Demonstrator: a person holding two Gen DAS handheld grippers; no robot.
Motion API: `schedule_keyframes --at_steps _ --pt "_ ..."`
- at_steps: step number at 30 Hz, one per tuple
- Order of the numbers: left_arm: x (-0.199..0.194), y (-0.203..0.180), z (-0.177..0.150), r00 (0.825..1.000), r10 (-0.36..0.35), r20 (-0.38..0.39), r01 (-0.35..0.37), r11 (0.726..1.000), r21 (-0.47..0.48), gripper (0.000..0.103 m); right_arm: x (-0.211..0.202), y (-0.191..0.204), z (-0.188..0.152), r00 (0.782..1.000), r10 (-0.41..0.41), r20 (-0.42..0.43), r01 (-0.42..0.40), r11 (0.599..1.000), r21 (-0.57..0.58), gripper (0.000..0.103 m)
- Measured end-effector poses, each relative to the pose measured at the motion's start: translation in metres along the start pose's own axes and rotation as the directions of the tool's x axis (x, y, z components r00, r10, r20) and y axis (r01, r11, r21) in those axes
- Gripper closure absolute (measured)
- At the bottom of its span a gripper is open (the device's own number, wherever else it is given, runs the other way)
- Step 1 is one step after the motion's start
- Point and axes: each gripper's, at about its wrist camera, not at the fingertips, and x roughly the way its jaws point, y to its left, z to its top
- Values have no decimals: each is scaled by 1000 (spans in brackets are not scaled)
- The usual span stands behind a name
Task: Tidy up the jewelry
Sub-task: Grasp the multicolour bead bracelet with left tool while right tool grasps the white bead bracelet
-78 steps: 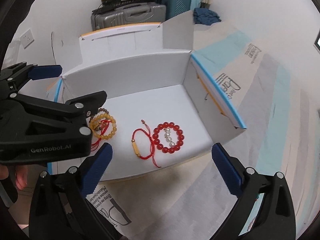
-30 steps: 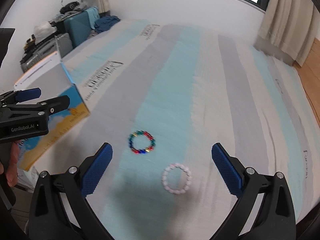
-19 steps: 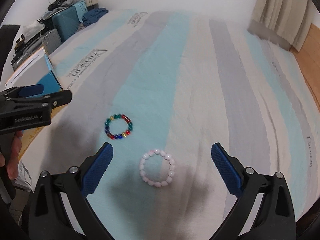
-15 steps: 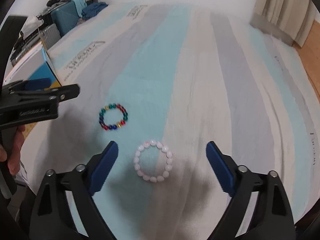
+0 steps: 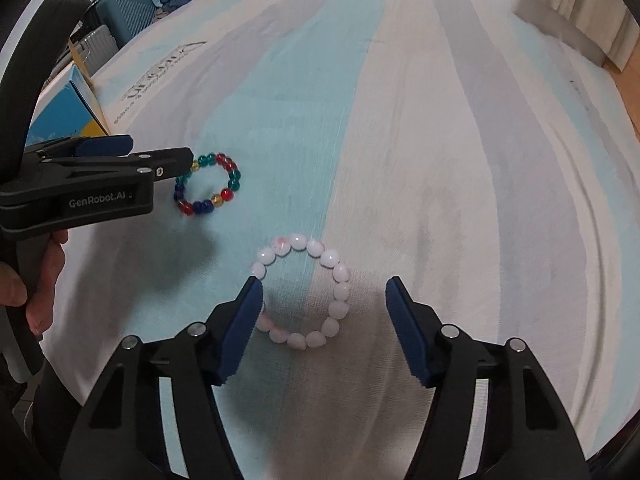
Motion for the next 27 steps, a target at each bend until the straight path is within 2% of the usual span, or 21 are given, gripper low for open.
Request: schedule_keyframes --at_steps 5,9,15,21,23,27 --pt "16 -2 -3 1000 -19 -24 19 1000 9 38 10 -1 -1 1000 12 -20 -12 1000 7 59" --pt "30 -4 -5 998 -36 -43 37 999 24 45 21 -5 -4 999 27 -46 -26 999 22 78" --pt "43 -2 -12 999 -28 -46 30 999 40 54 30 -12 -7 998 17 -60 -15 999 32 89" --pt "38 4 -11 999 -3 -50 5 999 37 90 29 -10 -3 999 7 -54 -5 999 37 91" --pt "35 4 -10 999 -4 -52 6 999 40 94 26 -10 -3 999 4 -47 -2 999 37 91" --pt "27 4 -8 999 -7 -52 9 999 48 94 14 -11 -2 1000 -5 -21 5 999 36 91"
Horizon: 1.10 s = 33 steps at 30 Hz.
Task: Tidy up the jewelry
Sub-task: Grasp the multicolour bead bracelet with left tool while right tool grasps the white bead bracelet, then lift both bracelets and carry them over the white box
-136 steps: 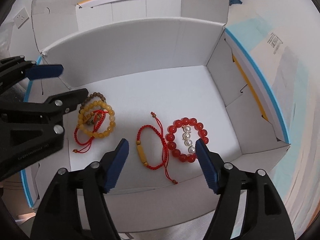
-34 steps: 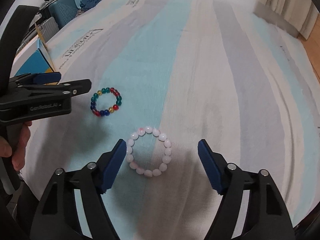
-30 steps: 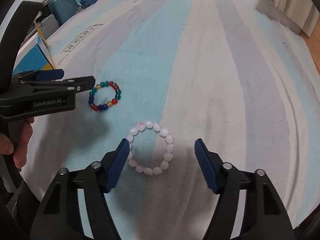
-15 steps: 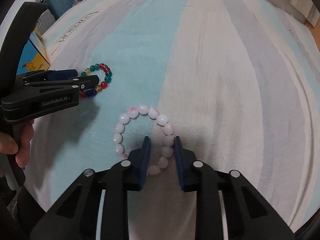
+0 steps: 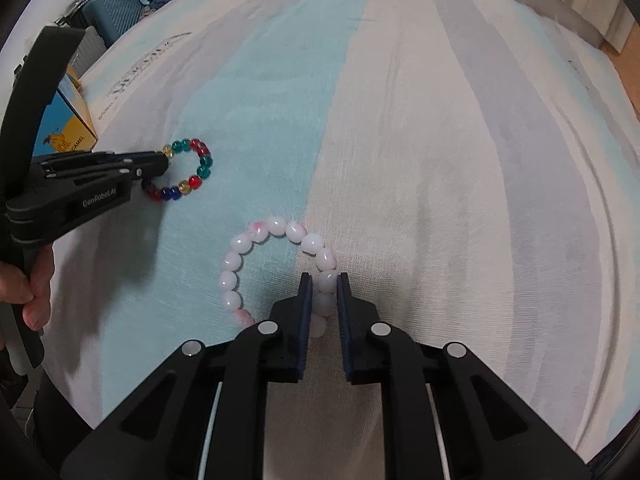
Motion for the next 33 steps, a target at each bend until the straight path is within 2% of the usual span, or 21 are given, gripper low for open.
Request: schedule_keyframes --at_steps 12,33 --pt "-40 -4 9 999 4 43 -5 1000 8 94 -41 4 5 997 1 72 0 1000 -12 91" --pt "-121 1 4 993 26 117 -25 1000 -14 94 -102 28 13 984 3 176 4 999 -41 92"
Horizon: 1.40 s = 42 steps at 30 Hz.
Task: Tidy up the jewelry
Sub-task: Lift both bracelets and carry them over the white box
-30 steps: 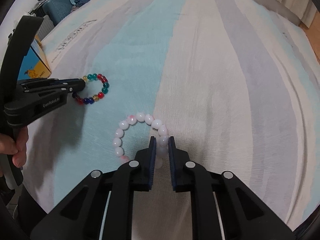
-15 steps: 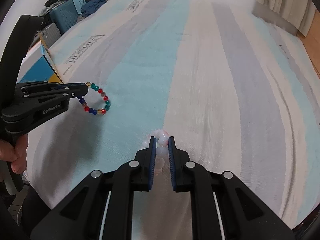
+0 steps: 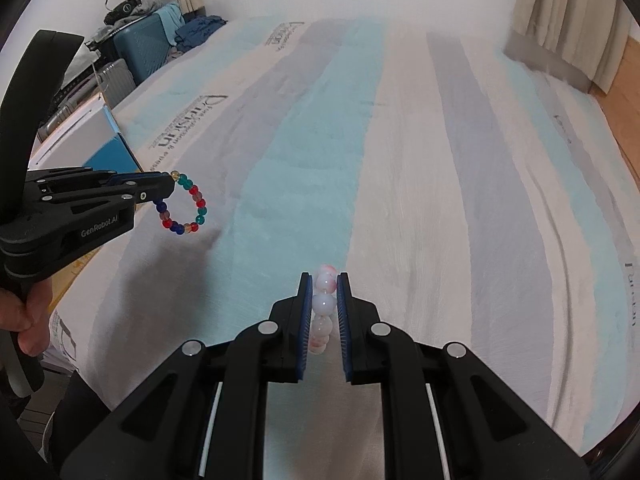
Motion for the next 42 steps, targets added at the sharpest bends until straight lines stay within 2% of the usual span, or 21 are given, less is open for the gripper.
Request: schedule_keyframes --at_steps 17,23,31,42 --pt "-68 41 -7 996 60 64 -57 997 -51 94 -46 50 22 997 12 73 -7 998 -64 92" --pt "-89 65 -12 993 81 81 -75 994 -79 94 -58 80 35 995 32 97 -22 995 -101 92" --pt "-121 116 -22 986 130 102 -115 983 -141 94 -68 135 57 988 79 130 -56 984 -172 92" --pt "-146 203 -49 978 189 85 -164 956 -242 94 -69 226 82 977 163 139 -119 953 -280 92"
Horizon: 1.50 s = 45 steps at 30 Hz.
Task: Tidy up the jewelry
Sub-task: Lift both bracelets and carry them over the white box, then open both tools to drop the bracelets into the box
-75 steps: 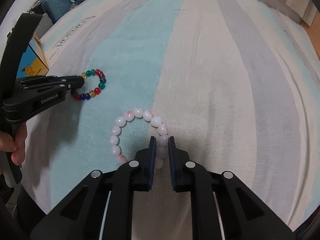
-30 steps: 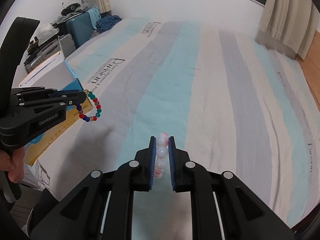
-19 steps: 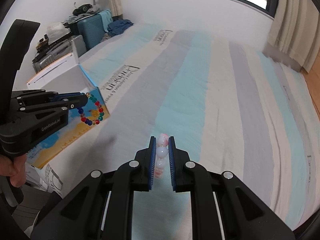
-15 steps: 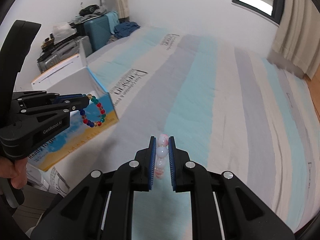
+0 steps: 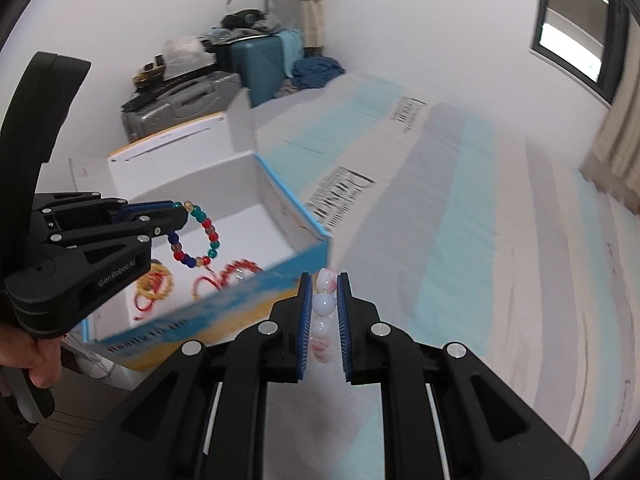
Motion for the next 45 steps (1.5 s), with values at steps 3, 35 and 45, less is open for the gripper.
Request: schedule_keyframes --at_steps 3,35,45 --pt "-2 28 -4 1000 23 -7 -23 999 -27 94 8 25 13 1000 29 6 -29 999 -30 92" --pt "94 139 -78 951 2 -309 -40 992 -117 94 154 157 7 950 96 -296 -168 959 -228 91" --pt "117 139 -87 931 2 -364 -43 993 -106 94 172 160 -2 937 85 -338 -171 957 -233 91"
